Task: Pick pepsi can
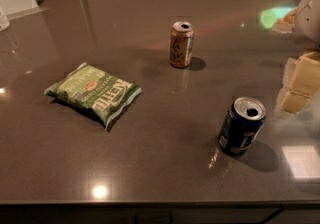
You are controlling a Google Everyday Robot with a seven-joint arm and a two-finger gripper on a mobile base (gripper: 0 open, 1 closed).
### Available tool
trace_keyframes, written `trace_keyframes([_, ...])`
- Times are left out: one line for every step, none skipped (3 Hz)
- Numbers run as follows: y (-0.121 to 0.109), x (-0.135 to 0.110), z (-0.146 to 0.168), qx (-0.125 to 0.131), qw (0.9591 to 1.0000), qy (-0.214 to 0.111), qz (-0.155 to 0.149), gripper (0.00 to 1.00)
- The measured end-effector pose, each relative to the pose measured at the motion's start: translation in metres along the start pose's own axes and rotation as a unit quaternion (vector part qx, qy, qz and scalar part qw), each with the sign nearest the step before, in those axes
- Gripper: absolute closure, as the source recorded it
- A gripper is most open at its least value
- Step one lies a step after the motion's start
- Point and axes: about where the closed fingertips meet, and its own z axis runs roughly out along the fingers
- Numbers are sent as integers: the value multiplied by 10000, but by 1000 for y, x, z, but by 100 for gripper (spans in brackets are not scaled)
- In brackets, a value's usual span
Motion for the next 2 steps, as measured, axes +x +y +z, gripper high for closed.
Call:
trace_keyframes([0, 0, -1, 12, 10000, -19, 4, 0])
trace_keyframes([2, 3, 4, -87, 9995, -299, 109, 0])
